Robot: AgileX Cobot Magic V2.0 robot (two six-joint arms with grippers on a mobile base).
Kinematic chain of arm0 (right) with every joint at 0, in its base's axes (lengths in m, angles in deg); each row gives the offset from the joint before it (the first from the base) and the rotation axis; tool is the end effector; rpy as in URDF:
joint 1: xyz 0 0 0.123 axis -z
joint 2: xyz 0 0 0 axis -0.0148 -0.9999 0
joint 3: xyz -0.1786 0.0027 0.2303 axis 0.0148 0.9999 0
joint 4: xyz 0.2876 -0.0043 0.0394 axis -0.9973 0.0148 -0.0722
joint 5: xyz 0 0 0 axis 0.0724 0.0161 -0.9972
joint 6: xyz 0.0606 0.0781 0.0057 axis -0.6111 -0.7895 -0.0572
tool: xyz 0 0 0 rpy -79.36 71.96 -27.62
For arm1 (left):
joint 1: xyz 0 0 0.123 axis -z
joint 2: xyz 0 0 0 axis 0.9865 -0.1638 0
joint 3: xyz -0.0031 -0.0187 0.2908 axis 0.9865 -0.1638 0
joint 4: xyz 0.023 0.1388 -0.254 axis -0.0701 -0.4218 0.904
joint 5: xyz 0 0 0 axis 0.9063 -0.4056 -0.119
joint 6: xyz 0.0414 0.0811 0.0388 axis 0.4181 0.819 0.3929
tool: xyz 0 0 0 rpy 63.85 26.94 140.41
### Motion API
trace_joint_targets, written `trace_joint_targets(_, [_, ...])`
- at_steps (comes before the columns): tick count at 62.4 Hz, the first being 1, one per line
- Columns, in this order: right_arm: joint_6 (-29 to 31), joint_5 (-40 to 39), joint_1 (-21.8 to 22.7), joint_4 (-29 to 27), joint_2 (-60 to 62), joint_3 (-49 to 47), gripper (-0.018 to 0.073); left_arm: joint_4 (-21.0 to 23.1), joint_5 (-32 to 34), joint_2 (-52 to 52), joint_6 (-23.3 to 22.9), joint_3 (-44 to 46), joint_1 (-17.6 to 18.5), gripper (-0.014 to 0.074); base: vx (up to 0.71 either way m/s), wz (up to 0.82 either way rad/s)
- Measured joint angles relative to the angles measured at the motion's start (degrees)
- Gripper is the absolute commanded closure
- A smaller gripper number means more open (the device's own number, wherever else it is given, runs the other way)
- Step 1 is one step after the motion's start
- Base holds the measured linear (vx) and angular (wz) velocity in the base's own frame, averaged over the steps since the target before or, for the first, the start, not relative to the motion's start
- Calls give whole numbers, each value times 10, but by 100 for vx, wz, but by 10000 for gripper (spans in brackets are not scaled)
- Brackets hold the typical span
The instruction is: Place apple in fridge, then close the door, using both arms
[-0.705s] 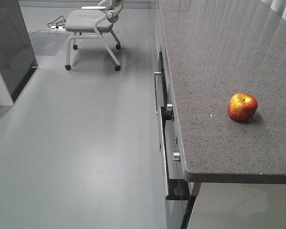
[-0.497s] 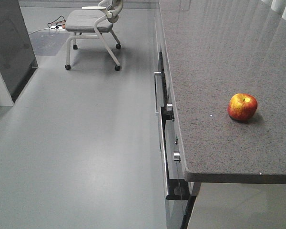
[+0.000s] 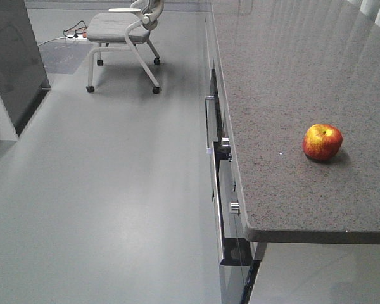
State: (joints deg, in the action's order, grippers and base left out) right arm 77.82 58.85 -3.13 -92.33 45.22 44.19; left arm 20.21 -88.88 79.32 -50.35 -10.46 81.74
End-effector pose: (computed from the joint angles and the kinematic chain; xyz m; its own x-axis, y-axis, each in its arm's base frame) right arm 0.0965 0.0044 0.2017 -0.0122 0.0073 -0.9999 -0.0454 0.9989 0.0078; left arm 0.0971 -0.0020 0.2050 0.0723 -0.0250 -0.9971 0.0222 0.9995 -0.0235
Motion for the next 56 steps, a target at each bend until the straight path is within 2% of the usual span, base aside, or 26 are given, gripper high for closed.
trace_joint_targets(12, [0, 78, 0, 4, -27, -128, 563, 0, 0, 0, 0, 0, 0, 603, 0, 0])
trace_joint_targets(34, [0, 261, 0, 73, -227, -334, 563, 0, 0, 0, 0, 0, 0, 603, 0, 0])
trace_joint_targets(43, [0, 310, 0, 82, -319, -373, 563, 0, 0, 0, 0, 0, 0, 603, 0, 0])
trace_joint_targets(56, [0, 322, 0, 83, -414, -376, 563, 0, 0, 0, 0, 0, 0, 603, 0, 0])
